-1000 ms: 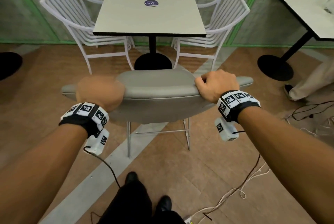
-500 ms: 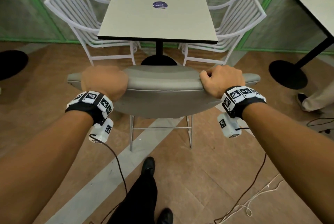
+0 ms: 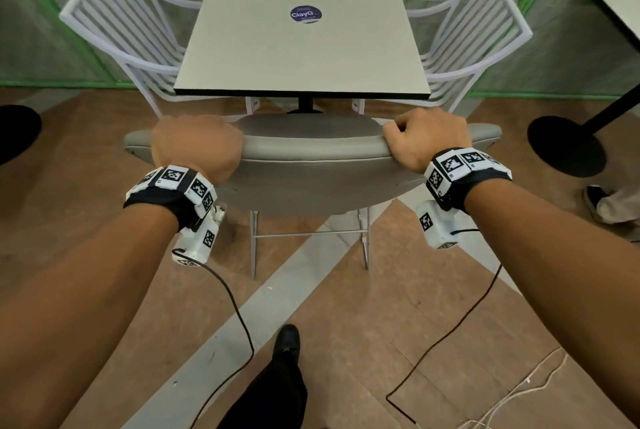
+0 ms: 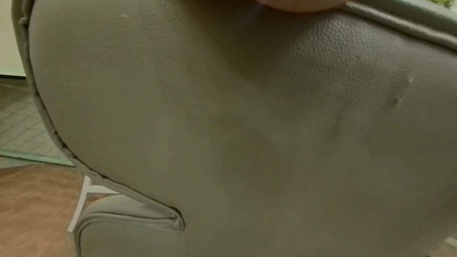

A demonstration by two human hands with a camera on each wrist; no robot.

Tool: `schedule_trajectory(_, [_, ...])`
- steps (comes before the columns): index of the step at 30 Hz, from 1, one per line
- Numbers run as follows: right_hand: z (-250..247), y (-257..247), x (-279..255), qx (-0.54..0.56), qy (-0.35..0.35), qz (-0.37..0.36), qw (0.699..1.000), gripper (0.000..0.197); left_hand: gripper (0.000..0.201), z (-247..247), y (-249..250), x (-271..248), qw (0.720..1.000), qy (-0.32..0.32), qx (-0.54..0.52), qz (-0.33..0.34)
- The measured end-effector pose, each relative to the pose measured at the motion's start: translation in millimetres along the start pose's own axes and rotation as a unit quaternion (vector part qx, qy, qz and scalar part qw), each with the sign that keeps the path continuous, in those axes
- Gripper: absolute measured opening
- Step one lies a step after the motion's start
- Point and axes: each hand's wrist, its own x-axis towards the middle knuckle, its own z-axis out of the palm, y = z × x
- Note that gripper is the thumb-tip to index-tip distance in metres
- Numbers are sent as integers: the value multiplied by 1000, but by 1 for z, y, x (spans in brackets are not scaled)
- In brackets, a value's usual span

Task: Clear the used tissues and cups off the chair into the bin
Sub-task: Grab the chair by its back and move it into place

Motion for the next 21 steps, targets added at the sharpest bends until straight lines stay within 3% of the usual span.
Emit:
schedule_trajectory(9, [5,-1,57,1,-11,-5,1000,48,41,19,-4,54,1000,-2,-14,-6])
schedule_trajectory(21, [10,-24,72,8,2,18,1000,50,44,28,-28,81,999,9,-37,-2])
